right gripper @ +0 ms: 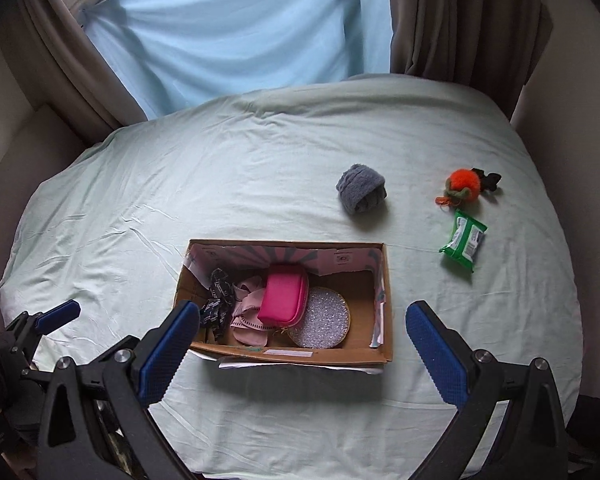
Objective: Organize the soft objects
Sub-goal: 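Withdraw both tools and move toward the grey hat and wipes, then grasp the grey fuzzy hat with left tool while right tool grasps the green wipes, then carry hat and wipes over the box and release both inside, then withdraw both tools from the box toward the orange pom-pom and black sock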
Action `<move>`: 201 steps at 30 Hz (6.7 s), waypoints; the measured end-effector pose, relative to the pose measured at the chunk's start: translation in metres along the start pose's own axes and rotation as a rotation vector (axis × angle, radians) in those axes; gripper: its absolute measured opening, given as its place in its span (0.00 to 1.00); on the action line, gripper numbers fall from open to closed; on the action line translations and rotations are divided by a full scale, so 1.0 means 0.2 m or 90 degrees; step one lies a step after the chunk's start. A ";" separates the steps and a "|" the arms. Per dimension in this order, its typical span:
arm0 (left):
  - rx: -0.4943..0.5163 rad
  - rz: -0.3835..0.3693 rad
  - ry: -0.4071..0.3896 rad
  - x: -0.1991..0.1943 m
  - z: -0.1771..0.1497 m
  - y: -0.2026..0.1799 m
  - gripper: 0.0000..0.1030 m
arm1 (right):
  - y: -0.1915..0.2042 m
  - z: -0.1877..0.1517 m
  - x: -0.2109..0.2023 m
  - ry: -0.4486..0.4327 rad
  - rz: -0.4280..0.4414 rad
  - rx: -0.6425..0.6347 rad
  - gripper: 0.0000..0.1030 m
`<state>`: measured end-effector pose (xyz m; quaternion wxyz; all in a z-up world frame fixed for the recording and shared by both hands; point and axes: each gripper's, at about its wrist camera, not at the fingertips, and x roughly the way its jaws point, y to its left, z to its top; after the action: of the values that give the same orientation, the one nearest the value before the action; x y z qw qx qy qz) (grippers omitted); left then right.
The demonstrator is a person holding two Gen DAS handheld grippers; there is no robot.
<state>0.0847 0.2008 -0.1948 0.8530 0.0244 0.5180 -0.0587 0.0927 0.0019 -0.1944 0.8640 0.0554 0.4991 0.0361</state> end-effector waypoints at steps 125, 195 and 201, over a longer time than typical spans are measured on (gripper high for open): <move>-0.034 0.092 -0.042 0.03 0.41 -0.38 0.57 | -0.59 0.33 -0.01 -0.035 0.111 0.017 0.38; 0.004 0.020 -0.016 0.14 0.27 0.08 1.00 | -0.03 0.15 0.28 0.048 -0.003 0.020 1.00; -0.009 0.022 -0.084 -0.18 0.21 0.08 1.00 | 0.00 0.10 -0.10 -0.039 -0.021 0.007 1.00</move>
<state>0.1073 0.2150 -0.1431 0.8862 0.0238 0.4608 -0.0419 0.1005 -0.0012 -0.1682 0.8789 0.0532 0.4737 0.0176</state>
